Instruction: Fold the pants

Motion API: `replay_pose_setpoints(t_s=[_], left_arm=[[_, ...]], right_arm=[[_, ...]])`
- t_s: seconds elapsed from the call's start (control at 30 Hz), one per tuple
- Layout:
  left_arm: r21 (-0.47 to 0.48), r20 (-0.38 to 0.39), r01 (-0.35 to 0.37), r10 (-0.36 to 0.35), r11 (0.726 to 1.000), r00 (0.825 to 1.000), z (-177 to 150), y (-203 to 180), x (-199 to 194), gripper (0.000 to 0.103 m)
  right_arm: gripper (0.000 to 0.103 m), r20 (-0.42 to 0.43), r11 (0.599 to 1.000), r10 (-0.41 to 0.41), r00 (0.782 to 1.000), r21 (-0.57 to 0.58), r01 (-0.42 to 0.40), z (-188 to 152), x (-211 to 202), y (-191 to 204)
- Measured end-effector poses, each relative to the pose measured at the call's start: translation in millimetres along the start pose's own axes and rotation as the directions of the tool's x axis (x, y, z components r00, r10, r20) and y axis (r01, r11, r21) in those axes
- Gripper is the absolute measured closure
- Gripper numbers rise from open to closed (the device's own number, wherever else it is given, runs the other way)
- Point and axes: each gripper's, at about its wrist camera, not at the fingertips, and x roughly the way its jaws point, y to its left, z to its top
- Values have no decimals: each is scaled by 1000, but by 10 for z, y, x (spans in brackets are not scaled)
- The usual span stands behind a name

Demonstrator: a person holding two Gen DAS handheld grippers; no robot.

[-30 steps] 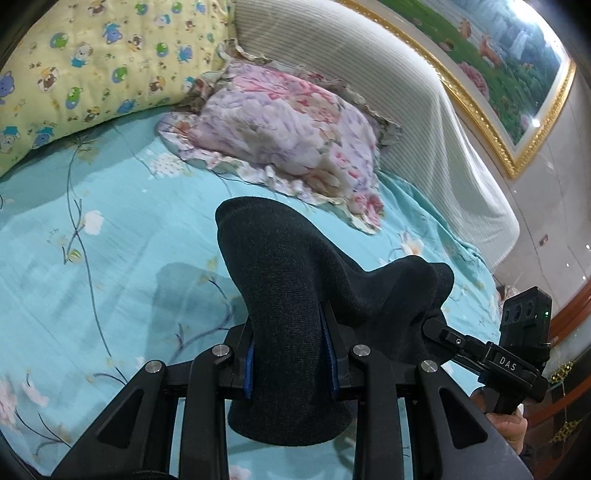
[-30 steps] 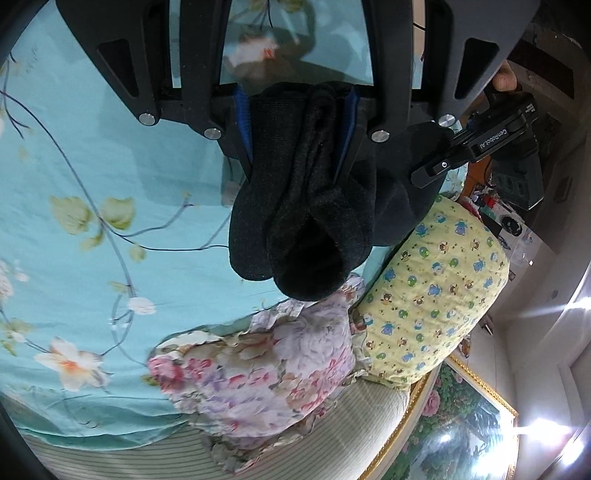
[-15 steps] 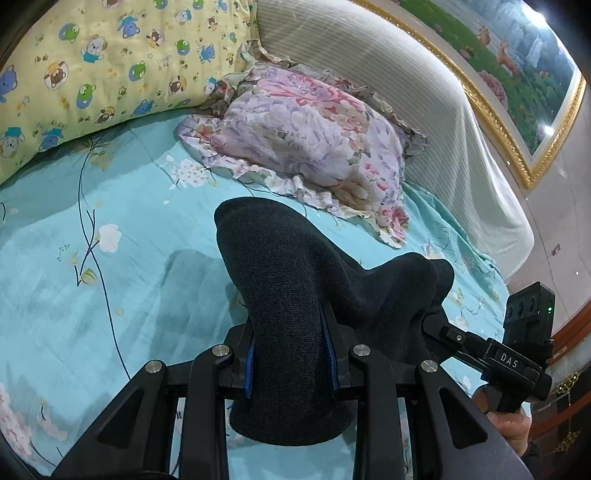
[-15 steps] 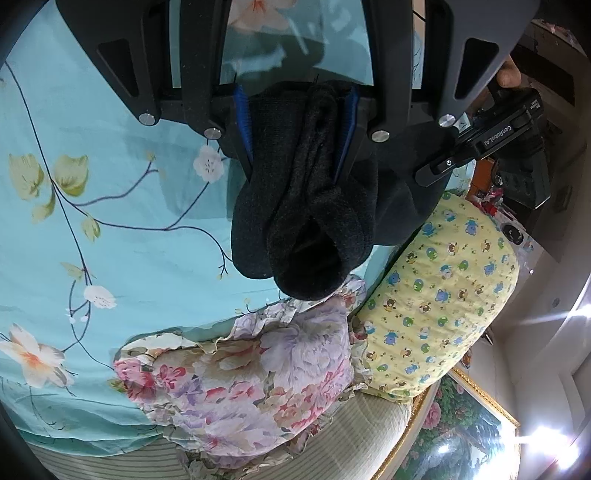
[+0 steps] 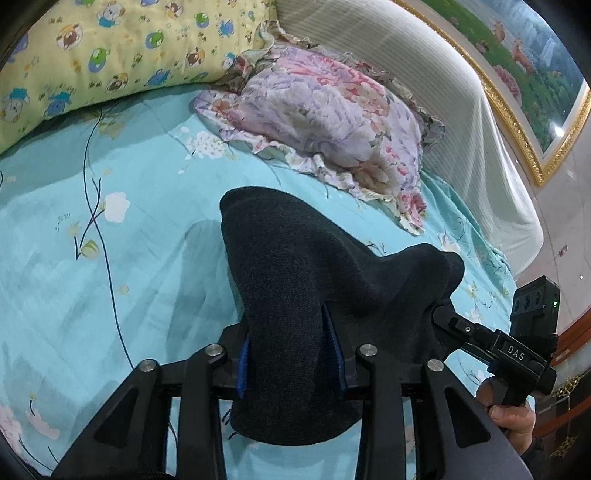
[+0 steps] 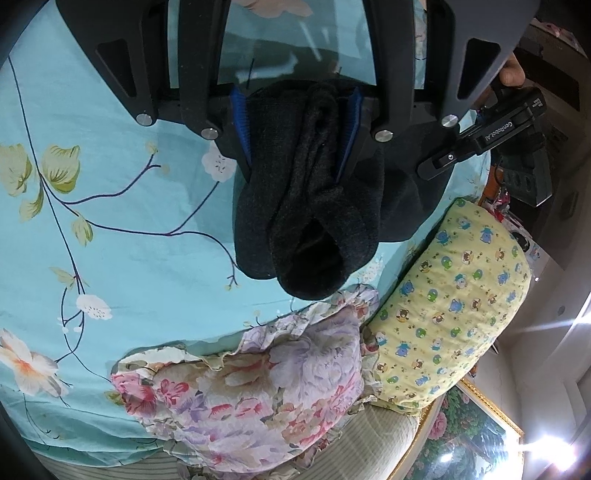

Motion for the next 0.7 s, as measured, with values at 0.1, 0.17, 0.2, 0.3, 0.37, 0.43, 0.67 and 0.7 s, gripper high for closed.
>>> replay_pose_setpoints(t_s=[0.1,0.17,0.2,0.3,0.37,0.43,0.67,0.7], left_arm=[[-1,-6,-10,10,1000,1000,-29,29,24,58],[5,-7,-31,31,1000,1000,-45,33,38,48],[6,-5,-36,36,999,999,-56,40,32,47],[3,-11,-47,47,999,999,-83,67,38,37],[-6,-15,-49,49,999,999,-96,88,41,33],[-16,-17,-53,53,998,998,-108,114,40,30],[-13,-9,-70,70,997,998,-165,116,-59,25],[-13,-7,-73,73,997,997,-177,117,-74,25]], right_arm=[[49,6,1000,-17,1000,-3,17,-22,11,-35],[47,12,999,-35,999,-10,35,-37,21,-53],[44,12,999,-34,999,-9,34,-43,25,-63],[33,23,998,-55,998,-3,55,-59,27,-95],[30,31,998,-65,997,-9,65,-75,24,-105],[29,34,998,-68,997,-10,69,-84,28,-114],[29,42,998,-66,997,-21,67,-117,-28,-52],[27,47,998,-56,997,-30,58,-129,-49,-23]])
